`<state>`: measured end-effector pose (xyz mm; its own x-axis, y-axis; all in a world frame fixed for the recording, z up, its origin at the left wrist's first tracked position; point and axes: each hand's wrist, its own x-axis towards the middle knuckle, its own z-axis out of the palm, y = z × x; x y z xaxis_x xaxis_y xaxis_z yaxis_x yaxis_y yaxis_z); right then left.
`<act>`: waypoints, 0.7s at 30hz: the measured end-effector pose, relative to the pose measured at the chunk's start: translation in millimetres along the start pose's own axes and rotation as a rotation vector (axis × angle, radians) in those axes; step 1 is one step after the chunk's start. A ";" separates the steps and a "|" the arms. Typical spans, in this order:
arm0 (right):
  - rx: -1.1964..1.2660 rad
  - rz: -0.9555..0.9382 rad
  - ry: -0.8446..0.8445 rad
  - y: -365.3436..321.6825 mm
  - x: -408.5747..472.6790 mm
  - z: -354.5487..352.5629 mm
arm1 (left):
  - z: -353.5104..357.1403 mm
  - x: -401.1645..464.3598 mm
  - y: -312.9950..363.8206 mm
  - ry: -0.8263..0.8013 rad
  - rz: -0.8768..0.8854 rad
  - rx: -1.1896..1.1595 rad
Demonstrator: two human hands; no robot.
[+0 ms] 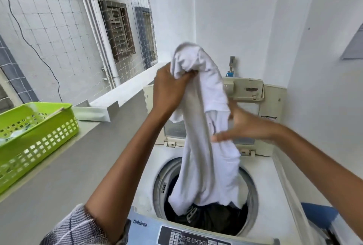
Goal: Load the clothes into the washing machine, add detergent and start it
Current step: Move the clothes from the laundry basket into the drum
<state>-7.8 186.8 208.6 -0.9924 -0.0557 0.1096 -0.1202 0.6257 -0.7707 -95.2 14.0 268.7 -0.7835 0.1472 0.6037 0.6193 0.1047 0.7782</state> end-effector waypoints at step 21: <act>-0.136 0.154 -0.177 35.7 20.5 79.0 | -20.4 8.8 8.6 0.073 -0.049 -0.210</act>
<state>-34.5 146.5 133.8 -0.9892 -0.0798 -0.1229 0.0248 0.7356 -0.6769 -97.8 -3.9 284.2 -0.8187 0.0747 0.5693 0.5621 -0.0981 0.8212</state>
